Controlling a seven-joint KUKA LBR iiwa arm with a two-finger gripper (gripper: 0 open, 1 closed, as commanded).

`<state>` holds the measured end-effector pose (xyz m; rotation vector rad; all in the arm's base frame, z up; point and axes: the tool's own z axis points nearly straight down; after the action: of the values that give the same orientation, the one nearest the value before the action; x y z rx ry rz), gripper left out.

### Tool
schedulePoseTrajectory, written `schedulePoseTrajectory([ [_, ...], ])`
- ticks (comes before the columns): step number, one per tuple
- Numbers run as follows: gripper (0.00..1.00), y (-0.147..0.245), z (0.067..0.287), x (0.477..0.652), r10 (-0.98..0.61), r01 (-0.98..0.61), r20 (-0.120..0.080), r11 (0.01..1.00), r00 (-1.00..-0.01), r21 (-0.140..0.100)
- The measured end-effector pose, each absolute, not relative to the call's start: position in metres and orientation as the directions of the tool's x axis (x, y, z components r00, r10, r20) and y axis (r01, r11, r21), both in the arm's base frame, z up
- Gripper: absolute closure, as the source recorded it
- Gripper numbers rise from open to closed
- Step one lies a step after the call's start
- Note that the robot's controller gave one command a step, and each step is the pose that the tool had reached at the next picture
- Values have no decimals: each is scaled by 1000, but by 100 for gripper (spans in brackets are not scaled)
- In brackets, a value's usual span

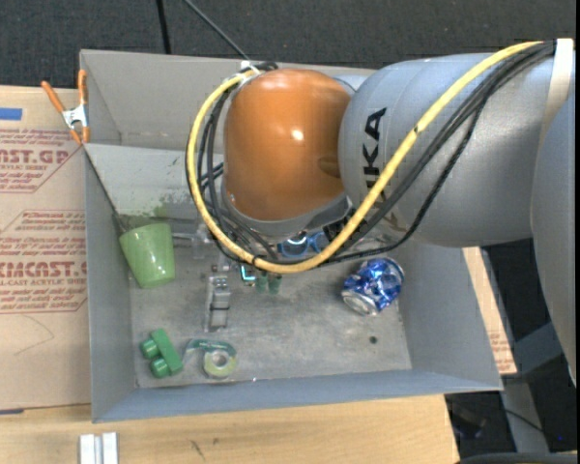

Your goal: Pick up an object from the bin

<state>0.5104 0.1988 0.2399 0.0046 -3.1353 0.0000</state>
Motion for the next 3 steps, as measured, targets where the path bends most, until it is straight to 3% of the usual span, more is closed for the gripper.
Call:
schedulePoseTrajectory([
  [1,0,204,95,505,-126,-126,7,992,-992,-1],
  [2,0,246,70,482,-26,-26,-7,1000,-1000,3],
  [3,100,244,70,482,-24,-24,-3,1000,-1000,3],
])
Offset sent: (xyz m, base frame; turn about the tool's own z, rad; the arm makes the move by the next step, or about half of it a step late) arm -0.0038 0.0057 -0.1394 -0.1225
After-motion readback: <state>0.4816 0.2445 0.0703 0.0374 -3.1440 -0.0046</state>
